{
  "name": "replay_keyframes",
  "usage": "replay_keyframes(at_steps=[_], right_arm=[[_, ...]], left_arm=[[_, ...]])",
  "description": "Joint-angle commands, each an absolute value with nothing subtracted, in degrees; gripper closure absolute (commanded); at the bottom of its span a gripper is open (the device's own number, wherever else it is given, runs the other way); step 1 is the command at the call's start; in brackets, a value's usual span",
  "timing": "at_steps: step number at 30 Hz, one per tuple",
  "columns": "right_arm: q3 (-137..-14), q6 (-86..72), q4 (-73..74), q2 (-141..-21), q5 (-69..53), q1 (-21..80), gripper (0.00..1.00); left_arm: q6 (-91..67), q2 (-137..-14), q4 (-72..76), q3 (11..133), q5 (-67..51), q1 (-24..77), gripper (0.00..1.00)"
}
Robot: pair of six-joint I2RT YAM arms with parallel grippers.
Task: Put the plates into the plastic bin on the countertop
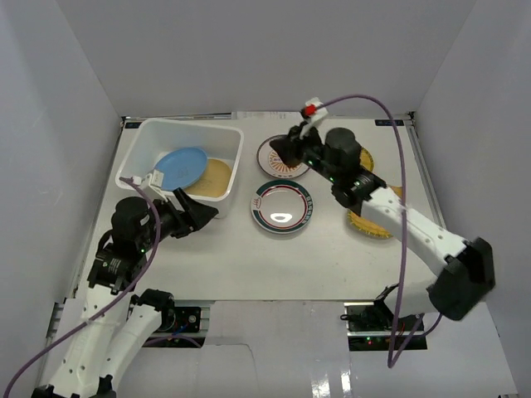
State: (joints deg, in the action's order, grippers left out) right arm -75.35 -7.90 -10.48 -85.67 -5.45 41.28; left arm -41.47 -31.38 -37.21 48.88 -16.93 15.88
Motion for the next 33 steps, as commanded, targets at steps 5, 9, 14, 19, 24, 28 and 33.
replay_keyframes(at_steps=[5, 9, 14, 19, 24, 28, 33], right_arm=[[-42.24, -24.95, -5.98, -68.14, 0.54, 34.2, 0.72], [-32.36, -28.99, -6.06, -65.66, 0.35, 31.04, 0.33], [-25.59, -33.74, -11.92, -67.14, -3.42, 25.93, 0.33], [-24.08, -39.01, -24.23, -79.33, -10.35, 24.87, 0.4], [-25.4, -48.94, -37.32, -88.67, -12.83, 24.87, 0.57], [-25.23, -54.4, -43.74, -93.51, -10.38, 24.87, 0.83], [-20.05, -54.41, -42.38, -82.84, -7.21, 24.87, 0.92]], left_arm=[[-42.19, -34.89, -30.42, 42.28, -22.06, 16.87, 0.2], [-38.78, -35.77, -29.53, 44.02, -22.76, 17.67, 0.19], [-32.26, -36.74, -29.53, 49.74, -26.89, 17.67, 0.15], [-28.04, -35.95, -28.3, 48.78, -29.53, 17.67, 0.08], [-24.88, -33.49, -28.21, 48.69, -26.99, 17.67, 0.06], [-23.73, -31.82, -28.13, 48.69, -23.65, 17.67, 0.06], [-23.12, -31.11, -28.39, 50.36, -19.26, 17.67, 0.06]])
